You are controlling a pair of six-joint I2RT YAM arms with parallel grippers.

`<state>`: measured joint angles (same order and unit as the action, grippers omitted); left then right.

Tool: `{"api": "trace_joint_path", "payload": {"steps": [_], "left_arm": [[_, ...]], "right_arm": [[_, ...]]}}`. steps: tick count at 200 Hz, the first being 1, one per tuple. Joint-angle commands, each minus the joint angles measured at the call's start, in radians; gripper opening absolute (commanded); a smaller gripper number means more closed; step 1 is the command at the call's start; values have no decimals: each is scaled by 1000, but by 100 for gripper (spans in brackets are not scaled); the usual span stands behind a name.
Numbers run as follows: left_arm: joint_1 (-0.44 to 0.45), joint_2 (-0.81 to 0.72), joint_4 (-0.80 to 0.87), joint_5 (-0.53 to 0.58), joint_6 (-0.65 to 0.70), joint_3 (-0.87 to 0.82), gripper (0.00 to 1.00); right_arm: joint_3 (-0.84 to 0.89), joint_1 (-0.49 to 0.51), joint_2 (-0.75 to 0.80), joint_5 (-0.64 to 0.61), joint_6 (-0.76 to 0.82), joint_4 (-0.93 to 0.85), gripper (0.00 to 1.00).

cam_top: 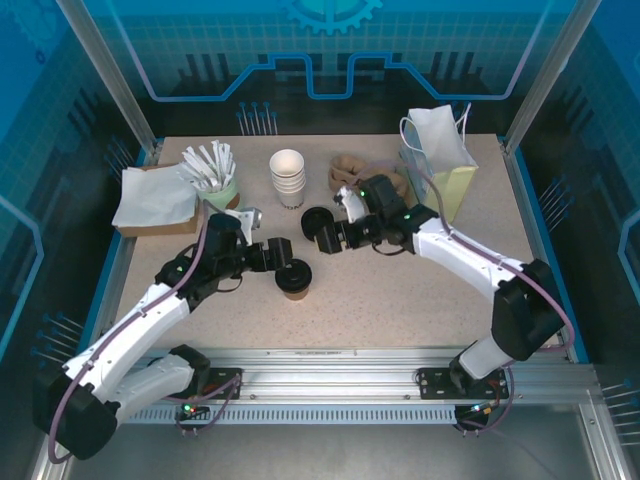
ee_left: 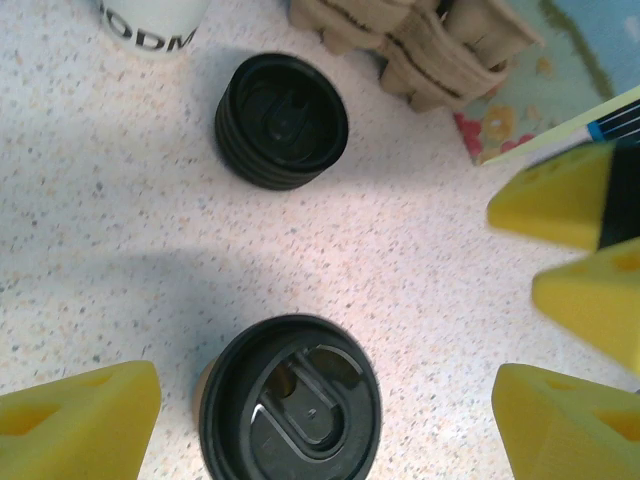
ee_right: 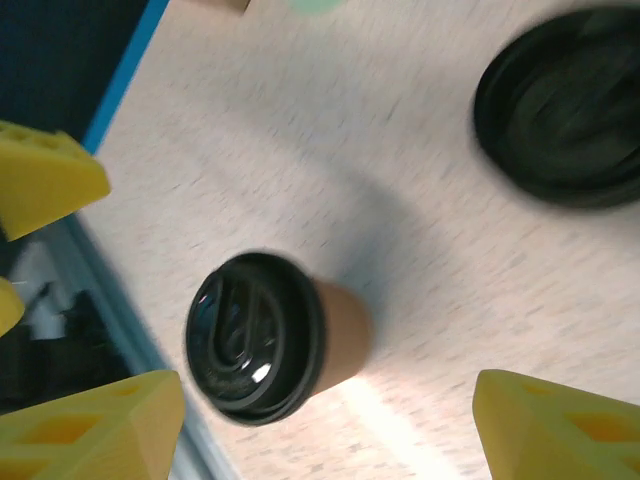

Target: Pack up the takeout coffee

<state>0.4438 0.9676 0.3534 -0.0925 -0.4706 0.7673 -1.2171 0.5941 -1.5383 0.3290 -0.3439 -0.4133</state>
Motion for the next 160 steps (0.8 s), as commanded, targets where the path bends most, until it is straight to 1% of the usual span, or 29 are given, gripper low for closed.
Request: {"api": "trace_joint_path", "payload": {"steps": [1, 31, 53, 69, 99, 160], "left_arm": [[-7, 7, -59, -23, 5, 57, 87], [-6, 46, -81, -53, -5, 103, 86], [-5, 57, -85, -61, -9, 118, 86], [-4, 60, -84, -59, -5, 123, 86], [-4, 71, -83, -61, -2, 129, 86], [-1, 101, -91, -76, 1, 133, 86]], "right_arm": [[-117, -12, 14, -268, 231, -177, 78], [-257, -31, -66, -426, 361, -184, 77], [-347, -44, -157, -538, 445, -214, 73], [-403, -56, -222, -596, 498, -235, 70], [-496, -101, -321, -624, 544, -285, 65], [-612, -158, -437, -629, 594, -389, 59]]}}
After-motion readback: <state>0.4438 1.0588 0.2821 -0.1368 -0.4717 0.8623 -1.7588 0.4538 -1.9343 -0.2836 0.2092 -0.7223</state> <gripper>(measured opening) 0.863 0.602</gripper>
